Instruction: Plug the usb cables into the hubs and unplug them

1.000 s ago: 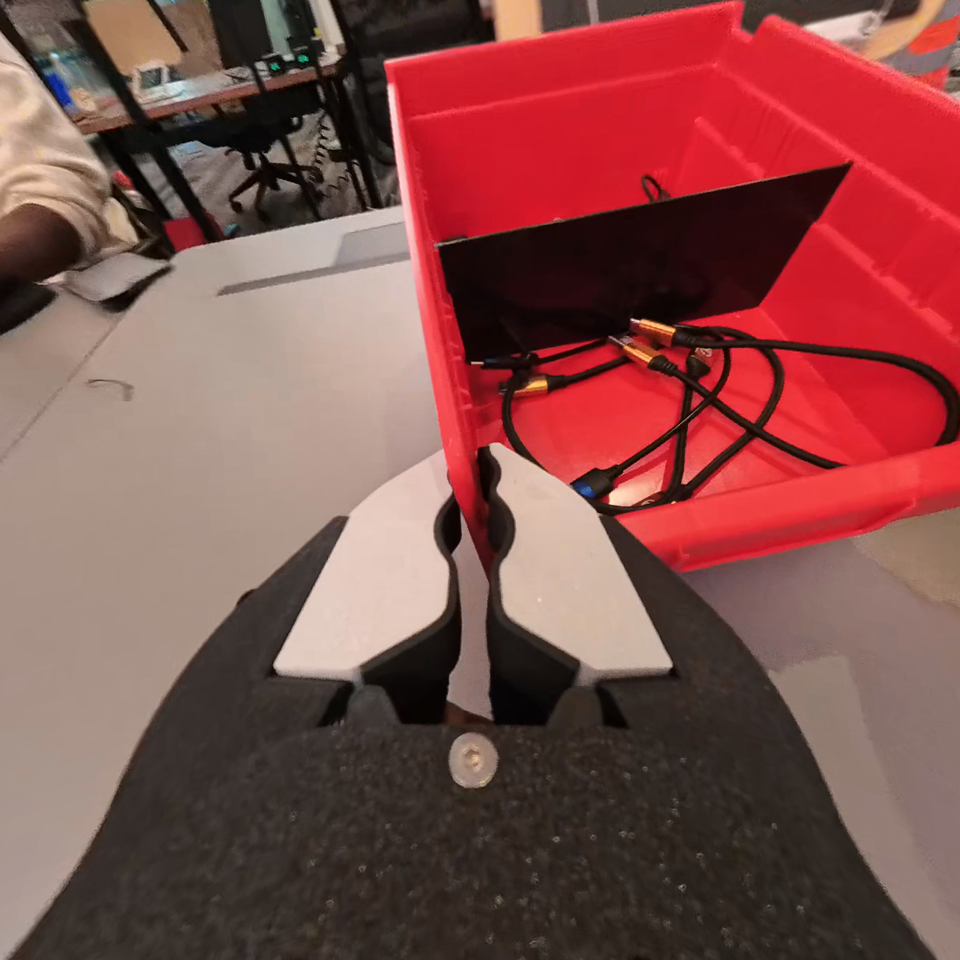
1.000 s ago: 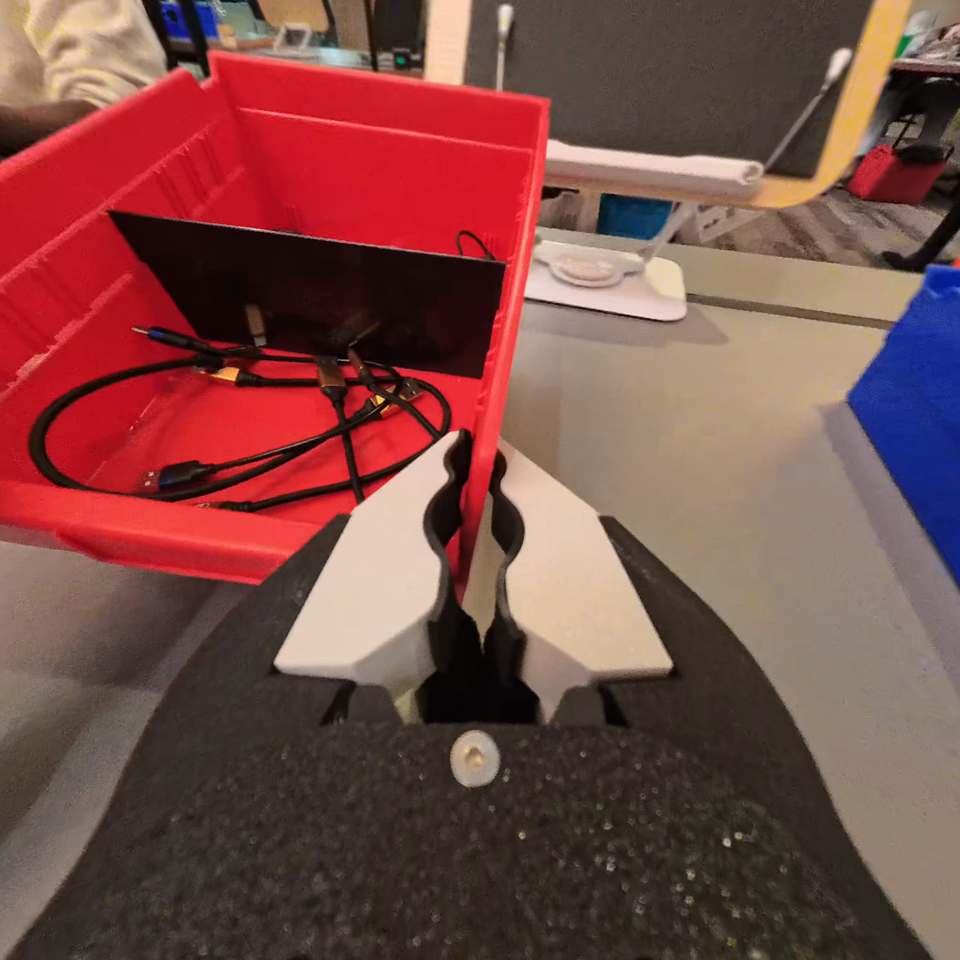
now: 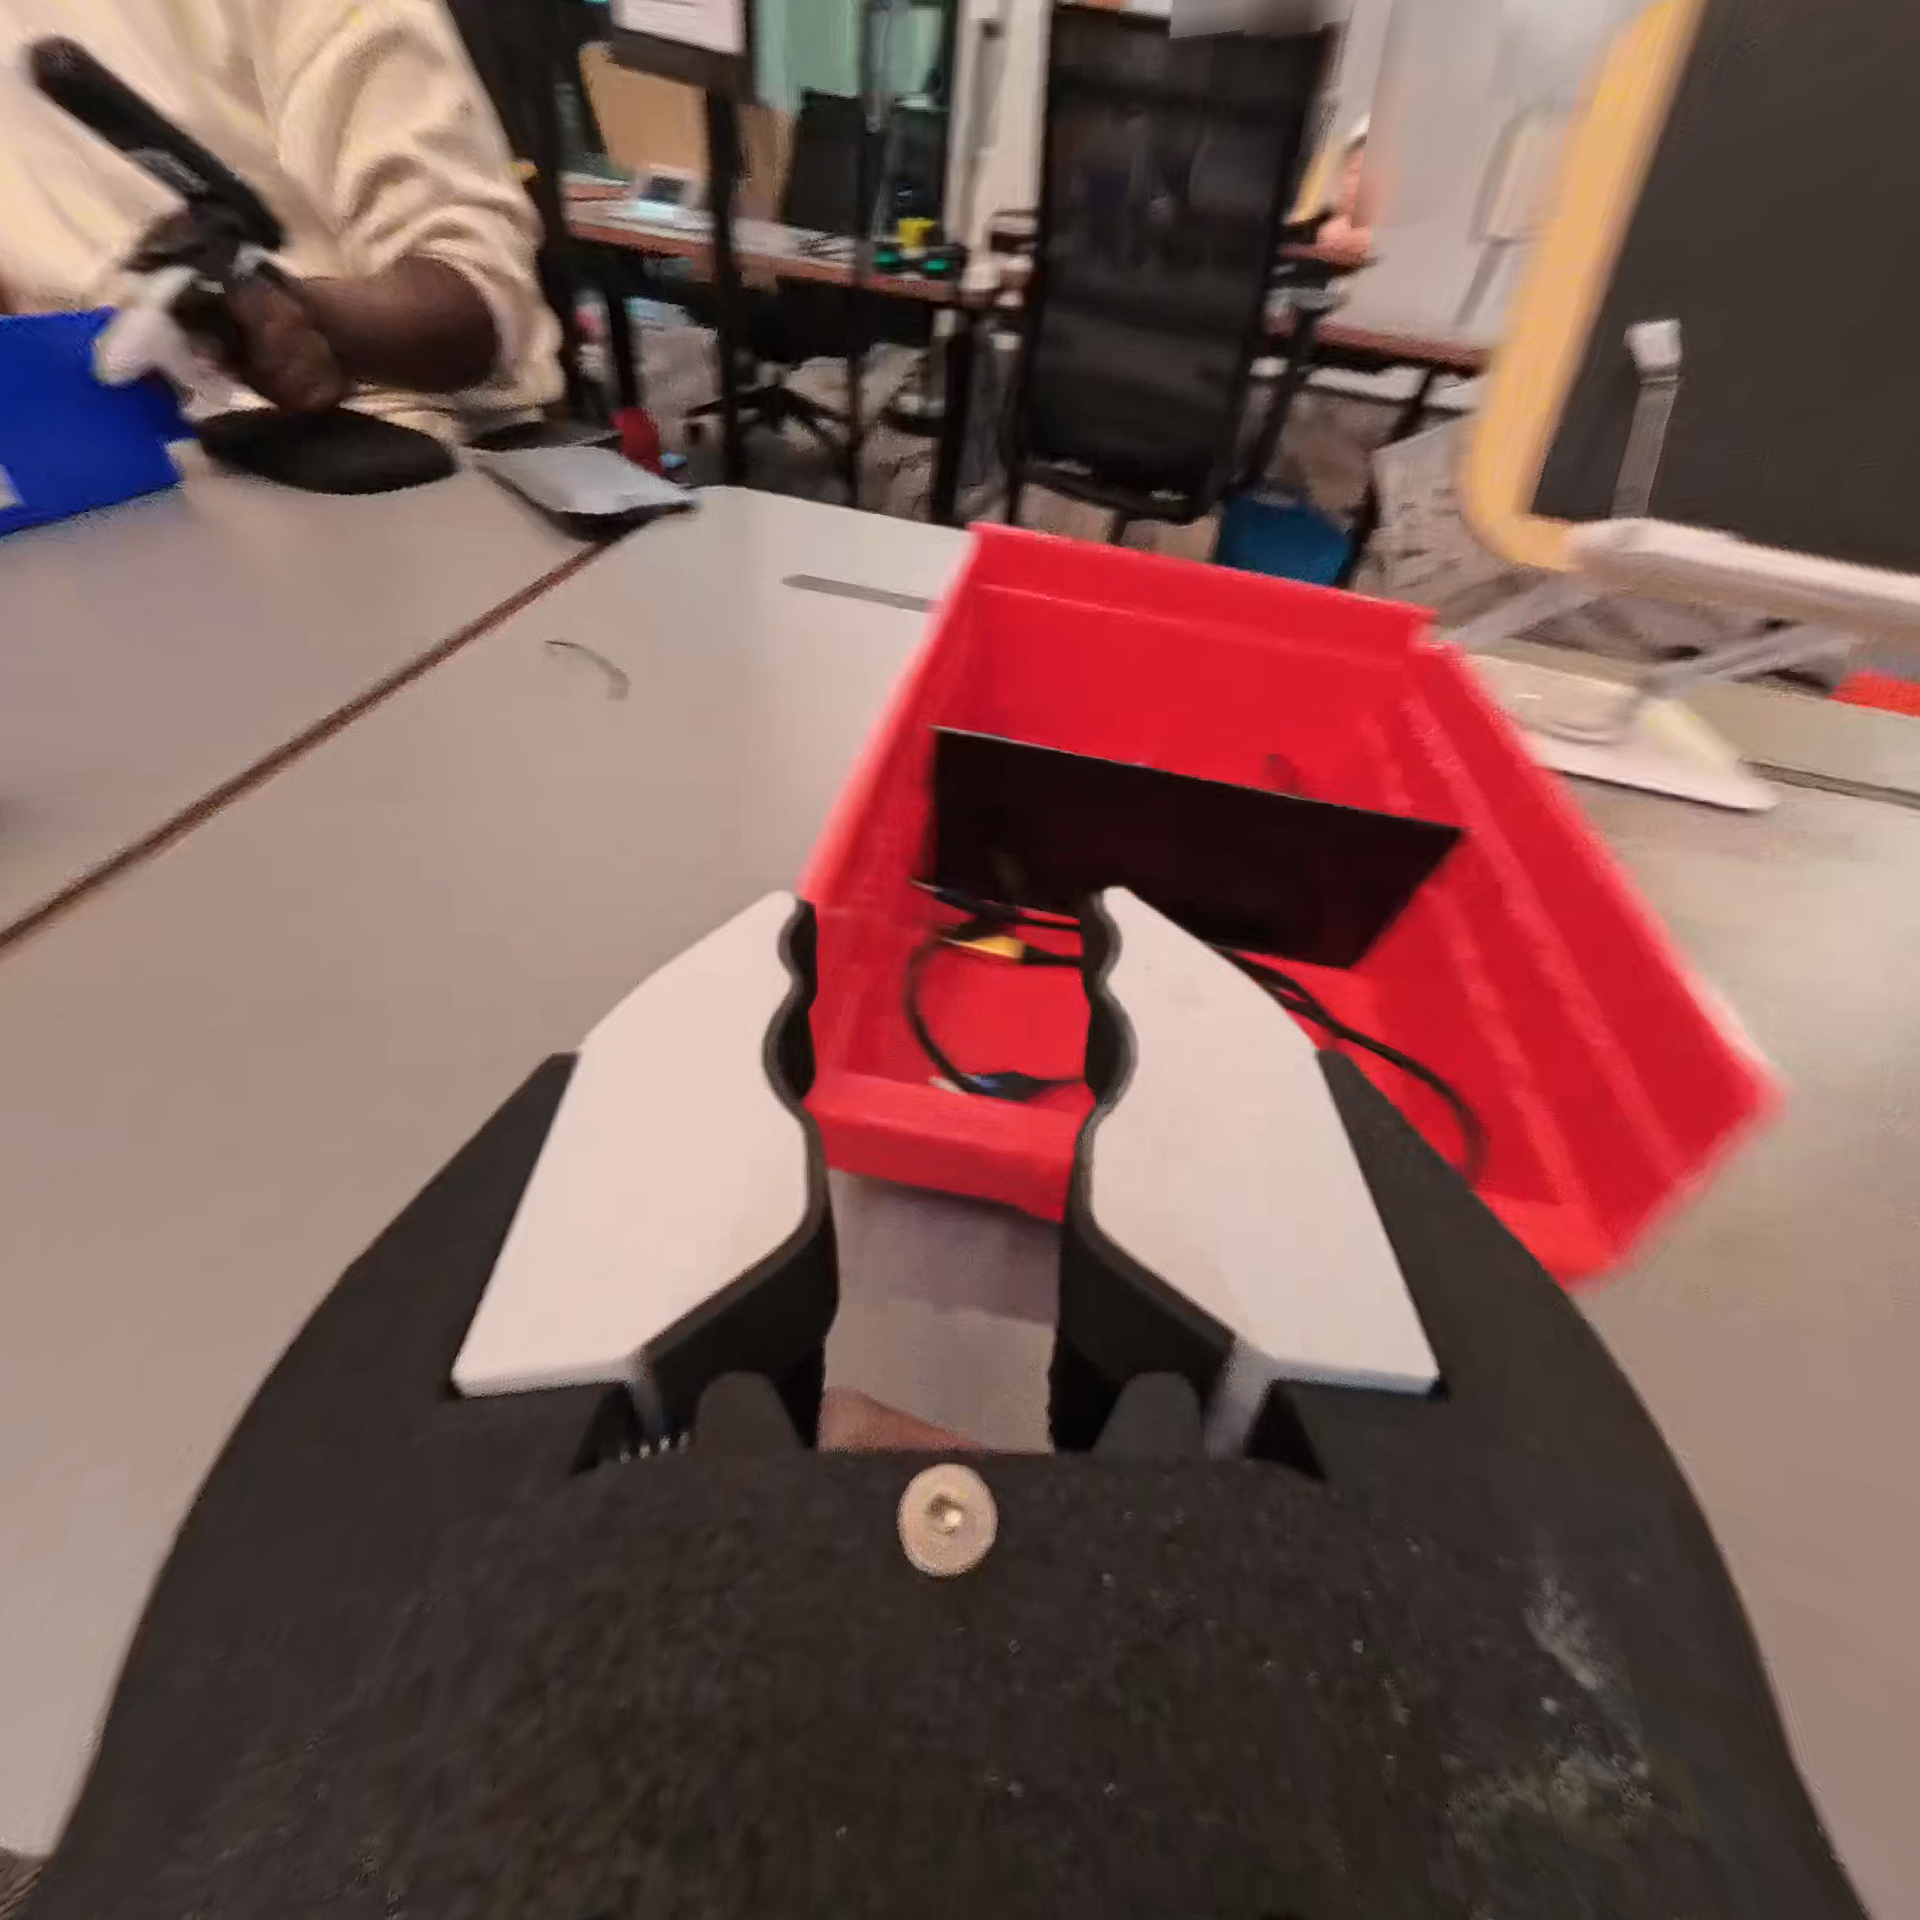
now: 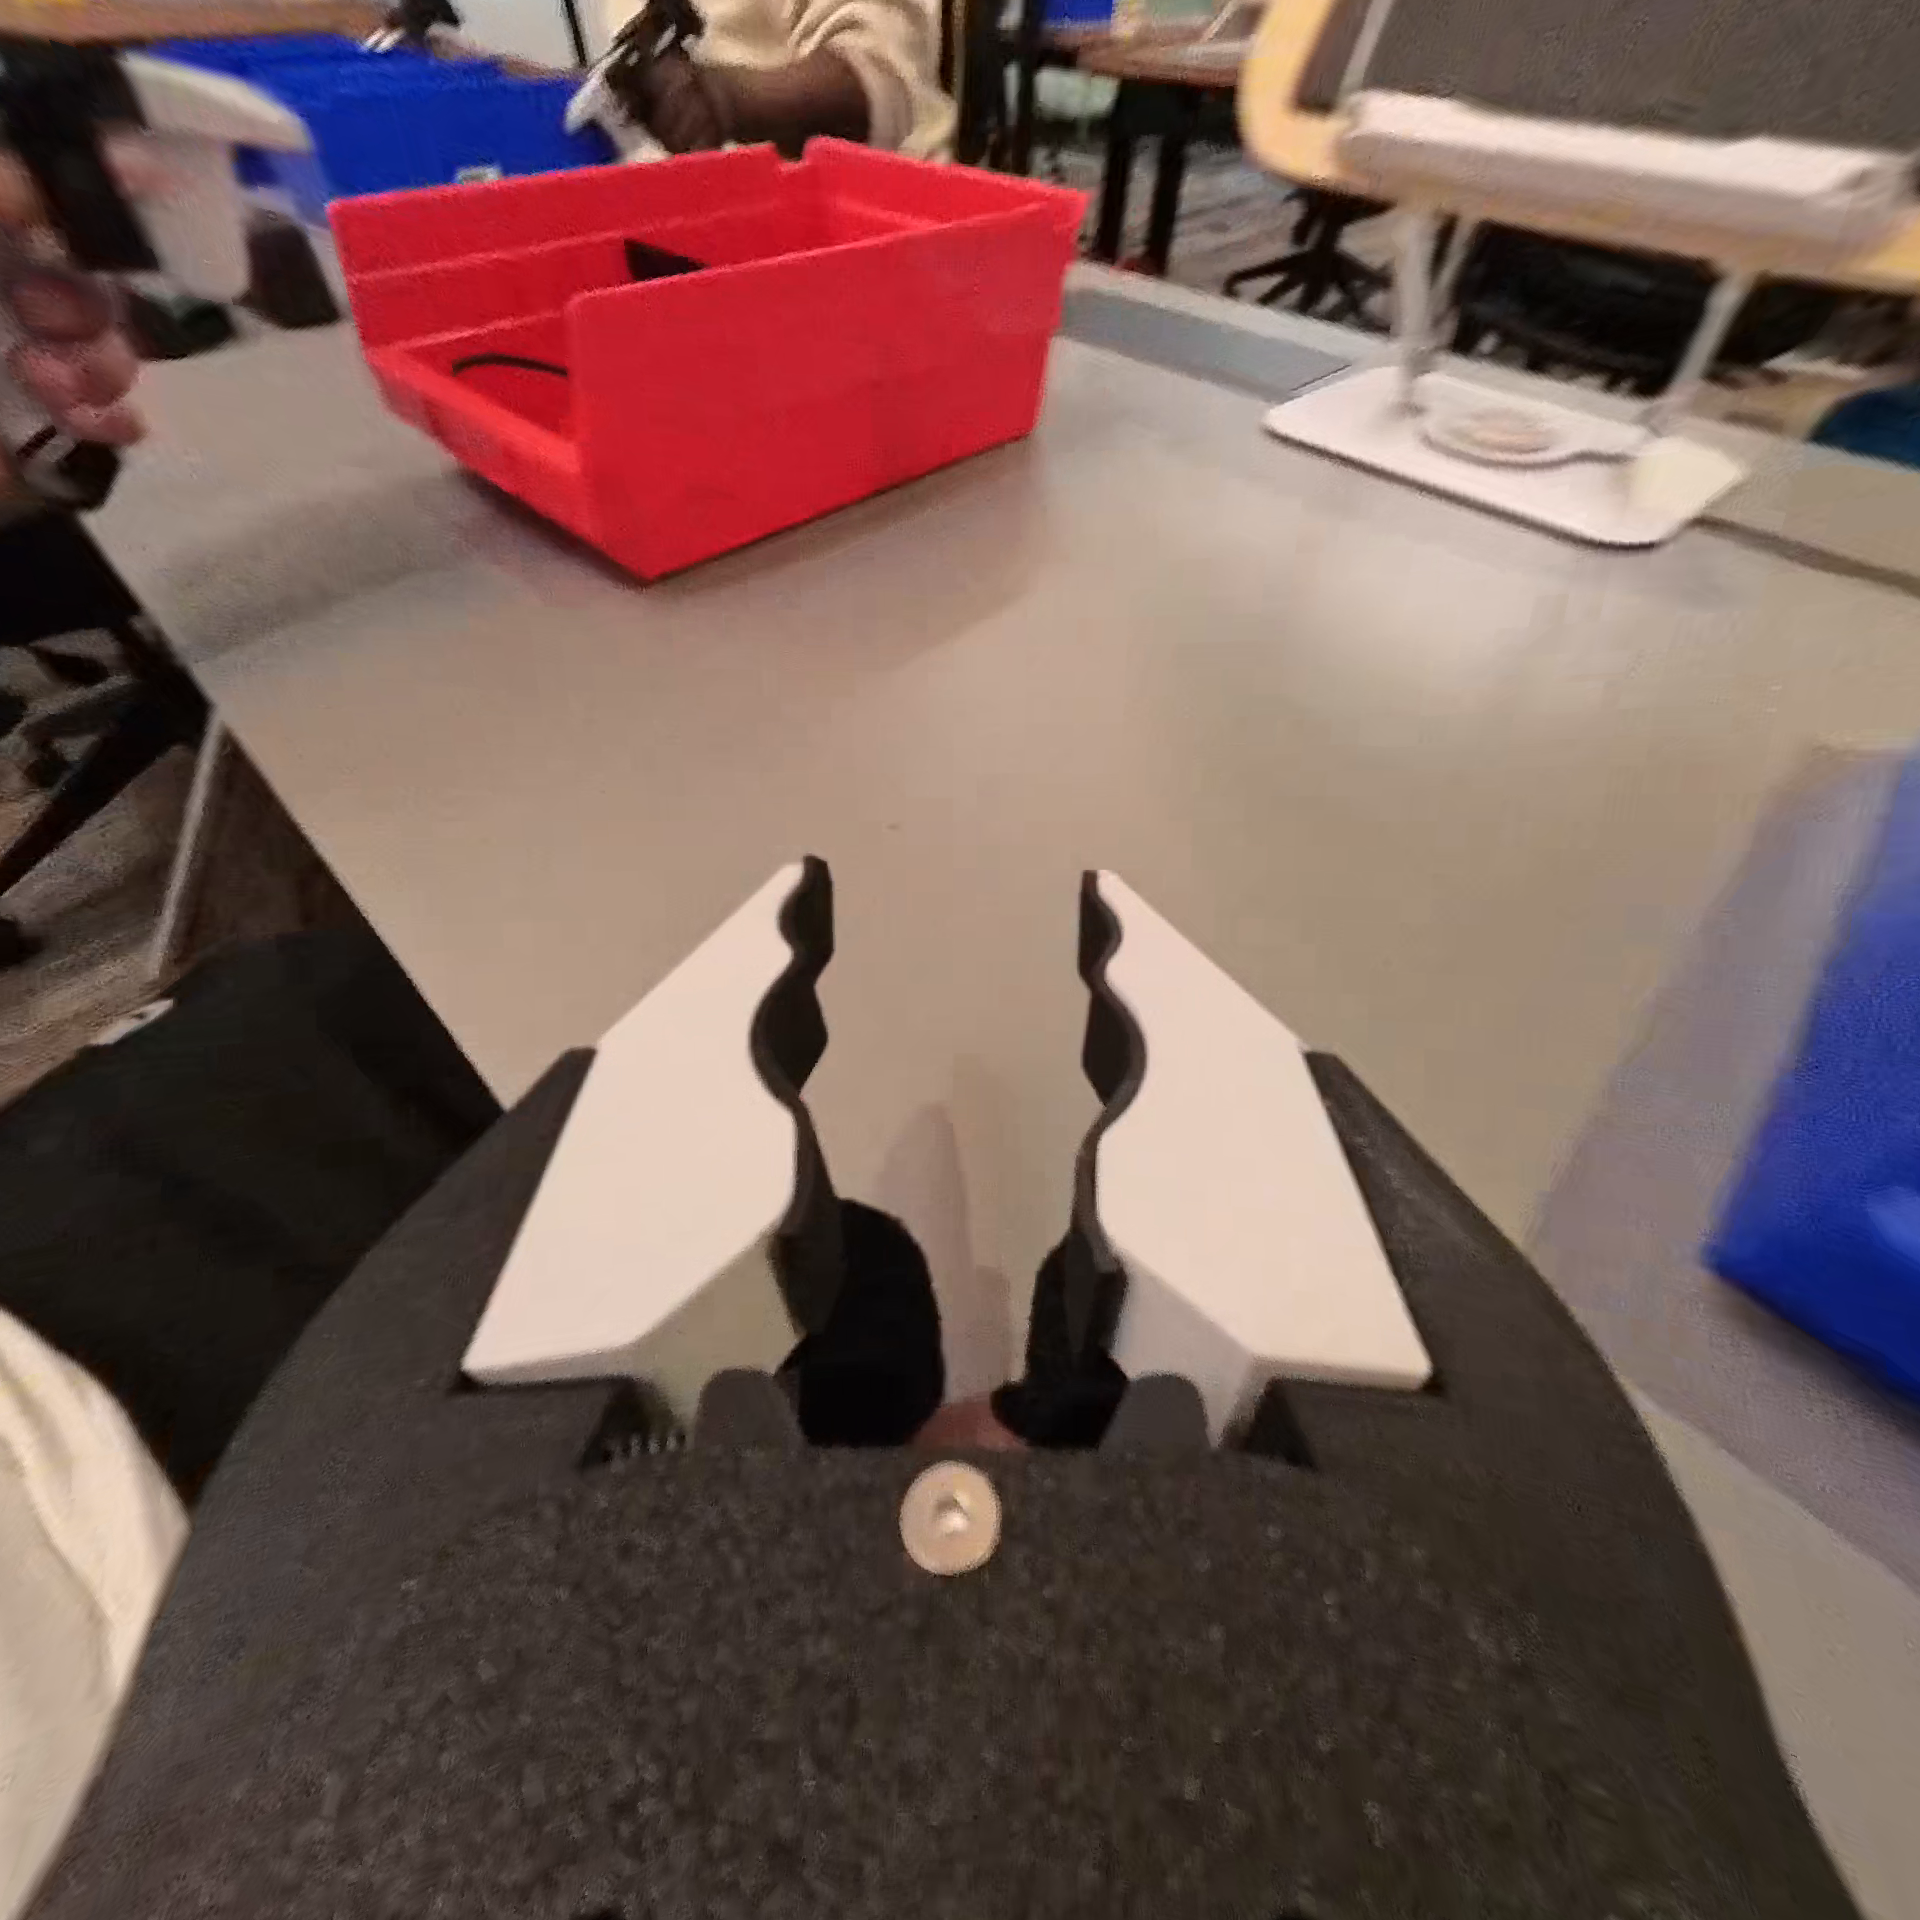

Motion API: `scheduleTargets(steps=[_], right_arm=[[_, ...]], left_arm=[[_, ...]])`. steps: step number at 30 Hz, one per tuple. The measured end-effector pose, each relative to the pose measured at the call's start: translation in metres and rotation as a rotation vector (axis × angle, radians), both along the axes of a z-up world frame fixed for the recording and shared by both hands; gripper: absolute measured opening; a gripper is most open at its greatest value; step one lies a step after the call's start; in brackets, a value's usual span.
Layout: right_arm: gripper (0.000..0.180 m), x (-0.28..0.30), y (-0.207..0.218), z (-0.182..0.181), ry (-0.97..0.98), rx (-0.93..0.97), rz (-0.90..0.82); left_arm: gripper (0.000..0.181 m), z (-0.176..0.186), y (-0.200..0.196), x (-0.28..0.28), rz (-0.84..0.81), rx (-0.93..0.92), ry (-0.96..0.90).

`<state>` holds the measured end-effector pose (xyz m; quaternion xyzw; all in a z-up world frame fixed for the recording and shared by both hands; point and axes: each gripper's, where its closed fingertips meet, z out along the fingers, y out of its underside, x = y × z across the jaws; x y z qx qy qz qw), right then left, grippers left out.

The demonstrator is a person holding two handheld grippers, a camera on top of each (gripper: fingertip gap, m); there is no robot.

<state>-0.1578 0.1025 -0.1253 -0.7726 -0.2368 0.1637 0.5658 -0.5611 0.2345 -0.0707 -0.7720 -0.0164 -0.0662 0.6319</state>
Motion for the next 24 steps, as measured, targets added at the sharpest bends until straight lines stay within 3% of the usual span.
scheduleTargets(steps=[5,9,12,17,24], right_arm=[[0.043,0.131,0.014,0.018,0.129,0.064,-0.344],[0.043,0.191,0.009,0.02,0.278,0.012,-0.508],[0.041,0.224,0.0,0.004,0.245,-0.052,-0.642],[0.033,0.239,-0.007,0.007,0.265,-0.031,-0.721],[0.028,0.23,0.002,0.013,0.227,0.009,-0.712]], left_arm=[[0.036,-0.032,-0.038,0.081,-0.207,-0.105,0.079],[0.035,-0.029,-0.022,0.118,-0.337,-0.07,0.122],[0.034,-0.037,-0.005,0.125,-0.372,-0.088,0.164],[0.033,-0.044,0.006,0.131,-0.416,-0.14,0.075],[0.029,-0.05,0.0,0.126,-0.416,-0.169,0.095]])
